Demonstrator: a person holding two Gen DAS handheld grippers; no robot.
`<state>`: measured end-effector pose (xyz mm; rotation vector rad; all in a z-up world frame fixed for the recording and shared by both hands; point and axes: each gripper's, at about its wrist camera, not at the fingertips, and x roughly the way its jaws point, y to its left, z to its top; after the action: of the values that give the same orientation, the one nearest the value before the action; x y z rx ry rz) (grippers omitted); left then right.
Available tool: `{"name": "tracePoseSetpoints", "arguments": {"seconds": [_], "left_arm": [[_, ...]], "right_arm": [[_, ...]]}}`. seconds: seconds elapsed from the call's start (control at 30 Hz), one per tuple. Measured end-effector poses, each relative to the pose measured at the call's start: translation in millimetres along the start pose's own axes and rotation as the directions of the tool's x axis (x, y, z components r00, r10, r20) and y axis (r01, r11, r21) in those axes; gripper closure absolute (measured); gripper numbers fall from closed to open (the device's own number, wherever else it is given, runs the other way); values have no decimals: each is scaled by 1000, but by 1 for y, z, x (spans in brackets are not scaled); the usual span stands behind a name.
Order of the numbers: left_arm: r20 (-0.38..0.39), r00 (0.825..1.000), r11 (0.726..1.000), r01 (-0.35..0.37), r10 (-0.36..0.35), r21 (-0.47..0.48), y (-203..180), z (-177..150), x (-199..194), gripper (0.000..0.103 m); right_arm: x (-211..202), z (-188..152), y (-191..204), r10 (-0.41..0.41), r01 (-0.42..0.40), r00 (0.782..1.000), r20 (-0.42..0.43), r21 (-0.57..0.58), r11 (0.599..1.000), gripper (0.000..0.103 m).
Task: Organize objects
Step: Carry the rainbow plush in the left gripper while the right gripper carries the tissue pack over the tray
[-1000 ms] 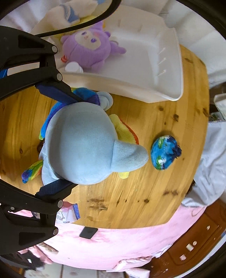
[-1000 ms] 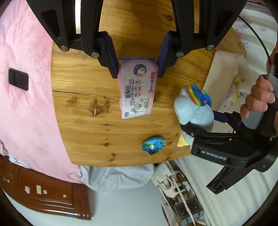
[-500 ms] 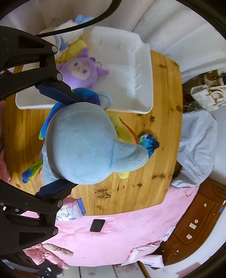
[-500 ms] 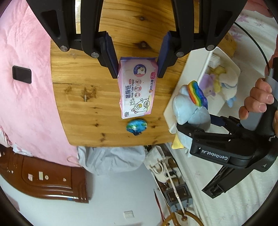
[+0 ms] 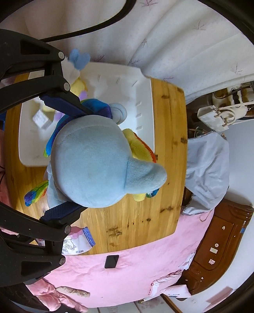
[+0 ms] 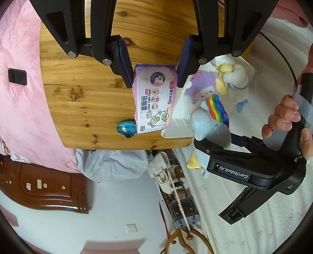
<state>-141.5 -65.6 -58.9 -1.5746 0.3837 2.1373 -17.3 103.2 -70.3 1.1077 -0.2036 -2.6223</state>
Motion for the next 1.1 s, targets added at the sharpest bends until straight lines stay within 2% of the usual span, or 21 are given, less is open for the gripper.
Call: {"name": "tracePoseSetpoints", "arguments": {"seconds": [0.53,0.93,1.1], "left_arm": [[36,998,996,-58,55,65,60,2,1,21],[19,996,993,-84,83,84,89,0,17,19],[41,995,993,-90,87,79,94,-2,16,19]], "right_arm": [[20,-7,62,51,-51,998,26,4,999,59],[45,-17,94,94,-96,995,-43,-30,995,58],[49,-15,104,89,-94,993,-71,-60,994,57]]}}
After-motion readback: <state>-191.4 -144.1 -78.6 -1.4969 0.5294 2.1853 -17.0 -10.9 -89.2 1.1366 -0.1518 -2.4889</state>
